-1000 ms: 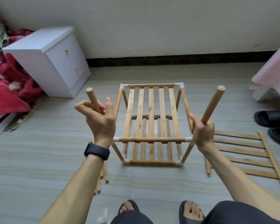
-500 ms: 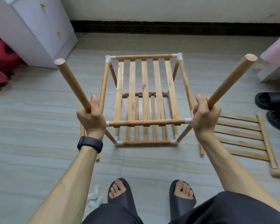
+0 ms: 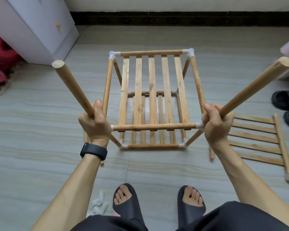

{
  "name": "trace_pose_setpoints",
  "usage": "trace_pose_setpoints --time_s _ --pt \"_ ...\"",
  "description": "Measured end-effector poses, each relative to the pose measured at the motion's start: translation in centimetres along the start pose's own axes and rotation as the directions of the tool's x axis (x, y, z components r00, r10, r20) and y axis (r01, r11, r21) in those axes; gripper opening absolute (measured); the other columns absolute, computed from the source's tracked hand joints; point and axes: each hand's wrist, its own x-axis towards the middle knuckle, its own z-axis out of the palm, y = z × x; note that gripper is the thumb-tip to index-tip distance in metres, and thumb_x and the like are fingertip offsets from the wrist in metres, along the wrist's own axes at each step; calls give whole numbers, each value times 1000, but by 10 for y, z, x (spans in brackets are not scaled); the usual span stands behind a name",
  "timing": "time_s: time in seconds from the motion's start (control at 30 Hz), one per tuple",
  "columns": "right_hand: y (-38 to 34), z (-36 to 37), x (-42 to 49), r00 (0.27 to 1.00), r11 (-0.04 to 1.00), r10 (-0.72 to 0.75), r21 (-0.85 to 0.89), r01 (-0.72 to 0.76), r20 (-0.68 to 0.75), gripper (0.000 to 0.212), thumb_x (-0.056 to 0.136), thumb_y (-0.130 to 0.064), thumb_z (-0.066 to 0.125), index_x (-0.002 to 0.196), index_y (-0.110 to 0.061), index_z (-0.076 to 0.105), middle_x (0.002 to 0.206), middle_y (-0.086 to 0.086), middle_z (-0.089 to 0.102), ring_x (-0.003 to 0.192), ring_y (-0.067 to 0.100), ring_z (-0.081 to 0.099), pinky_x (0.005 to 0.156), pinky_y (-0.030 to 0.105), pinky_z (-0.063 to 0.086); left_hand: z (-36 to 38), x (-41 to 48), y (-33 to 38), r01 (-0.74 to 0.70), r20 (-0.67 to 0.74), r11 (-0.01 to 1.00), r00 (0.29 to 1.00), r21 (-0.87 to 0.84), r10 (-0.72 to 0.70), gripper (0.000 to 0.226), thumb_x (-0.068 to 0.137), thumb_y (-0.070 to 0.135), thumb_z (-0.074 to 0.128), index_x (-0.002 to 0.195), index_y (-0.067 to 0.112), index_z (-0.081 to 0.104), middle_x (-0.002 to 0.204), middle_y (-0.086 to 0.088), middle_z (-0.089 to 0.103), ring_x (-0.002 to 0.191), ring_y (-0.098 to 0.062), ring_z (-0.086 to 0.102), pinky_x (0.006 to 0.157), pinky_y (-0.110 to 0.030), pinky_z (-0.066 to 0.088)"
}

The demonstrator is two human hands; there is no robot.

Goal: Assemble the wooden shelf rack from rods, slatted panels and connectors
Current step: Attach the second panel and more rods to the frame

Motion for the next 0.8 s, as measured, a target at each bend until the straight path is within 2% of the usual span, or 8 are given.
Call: trace_pose_setpoints --time_s 0.1,0.2,0.3,0.4,0.53,0.6,0.67,0.8 --pt "-10 0 -14 998 998 -16 -59 12 -68 36 98 -37 60 70 -17 49 59 1 47 55 24 49 57 33 47 -2 -1 2 14 2 1000 1000 -5 -14 51 90 37 56 54 8 34 44 -2 28 42 -24 30 42 -47 30" --pt "-22 5 -23 987 998 -58 9 60 -149 28 96 -49 63 82 -27 52 67 -7 47 60 17 49 58 25 47 -4 1 0 22 21 1000 1000 -12 -22 50 89 37 56 54 9 33 43 5 29 44 -23 30 43 -46 30" --pt "-25 11 -17 978 997 -75 9 78 -195 40 96 -38 64 62 -24 48 52 -12 42 50 9 45 53 22 43 -4 2 -3 25 40 1000 999 -11 -25 51 90 37 56 55 9 32 43 8 29 45 -23 30 44 -46 29" --pt "-19 10 -9 984 997 -38 54 48 -172 46 90 -29 67 50 -26 46 43 -12 39 42 12 42 46 28 39 -2 4 -5 17 33 1000 999 -14 -16 49 92 34 56 51 14 36 41 10 31 42 -19 32 44 -39 28" --pt "-8 -4 0 996 985 -59 164 48 65 44 86 -15 59 46 -25 43 40 -10 33 34 13 32 41 24 29 0 10 -11 -4 5 999 1000 -52 5 49 93 30 56 46 27 44 40 13 33 39 -14 33 46 -27 28" --pt "-12 -10 6 985 981 -8 191 -25 171 45 84 -11 56 44 -28 42 40 -10 31 33 12 28 42 21 26 2 11 -11 8 10 998 1000 -67 -7 48 92 31 57 47 25 42 40 12 32 39 -15 32 45 -30 27" --pt "-19 -12 8 981 983 41 168 -73 189 46 82 -9 54 43 -27 42 39 -8 31 34 13 27 42 25 24 6 11 -3 7 8 999 1000 -32 -6 48 90 36 56 50 19 37 43 5 33 41 -20 34 42 -38 28" --pt "-26 -5 -7 996 992 64 106 -72 69 39 84 -15 56 49 -14 39 42 -4 32 38 16 30 44 35 24 11 30 15 78 116 982 988 172 -99 49 91 55 46 62 16 41 56 -4 46 56 -30 54 55 -48 49"
